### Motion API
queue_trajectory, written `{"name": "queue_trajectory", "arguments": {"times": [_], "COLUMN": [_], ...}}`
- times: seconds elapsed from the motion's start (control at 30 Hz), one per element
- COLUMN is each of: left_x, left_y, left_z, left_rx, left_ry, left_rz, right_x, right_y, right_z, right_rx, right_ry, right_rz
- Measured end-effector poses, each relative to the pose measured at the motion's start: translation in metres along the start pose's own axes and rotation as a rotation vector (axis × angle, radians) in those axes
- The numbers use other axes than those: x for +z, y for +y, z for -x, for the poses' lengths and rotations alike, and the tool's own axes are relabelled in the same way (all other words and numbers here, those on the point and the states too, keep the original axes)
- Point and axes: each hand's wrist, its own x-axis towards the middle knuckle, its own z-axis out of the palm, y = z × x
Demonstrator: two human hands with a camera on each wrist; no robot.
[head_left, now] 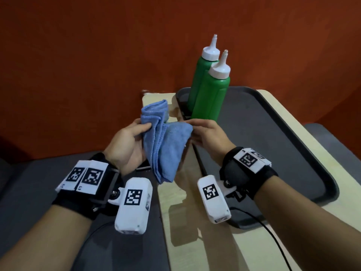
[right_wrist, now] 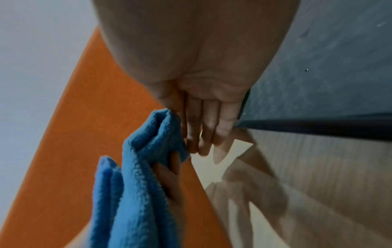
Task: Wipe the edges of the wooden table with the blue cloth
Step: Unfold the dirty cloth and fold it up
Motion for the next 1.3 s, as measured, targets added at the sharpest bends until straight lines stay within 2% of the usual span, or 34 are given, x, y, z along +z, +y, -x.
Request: {"name": "queue_trajectory", "arguments": {"times": [0.1,0.2,0.33,0.47,0.6,0.83,0.93,1.03,1.17,1.3], "left_x": [0.007,0.013,0.018,0.007,-0.007,0.000,0.001,0.004,0.004,0.004], "left_y": [-0.004,-0.010,-0.019,-0.019,-0.006,0.004,0.004,0.002,0.005,0.013], "left_z": [-0.001,-0.001,0.002,0.010,0.023,0.033,0.035,0.036,0.035,0.038], "left_rx": [-0.054,-0.119,-0.158,-0.281,-0.283,-0.271,-0.243,-0.239,-0.235,-0.207], "left_ry": [-0.024,-0.056,-0.020,0.053,0.002,-0.120,-0.122,-0.151,-0.113,-0.164], "left_rz": [0.035,0.035,0.011,-0.039,-0.101,-0.054,-0.099,-0.159,-0.219,-0.151], "right_x": [-0.006,-0.009,-0.012,-0.019,-0.031,-0.054,-0.061,-0.062,-0.064,-0.071], "right_y": [-0.005,-0.006,-0.006,-0.002,0.001,-0.003,-0.006,-0.009,-0.010,-0.010], "right_z": [0.003,0.004,0.006,0.013,0.025,0.031,0.033,0.035,0.037,0.046], "right_rx": [0.146,0.239,0.227,0.247,0.307,0.531,0.532,0.503,0.362,0.158], "right_ry": [-0.043,-0.061,-0.087,-0.091,-0.077,-0.262,-0.364,-0.348,-0.318,-0.325], "right_rz": [-0.266,-0.388,-0.386,-0.380,-0.353,-0.438,-0.351,-0.276,-0.301,-0.297]}}
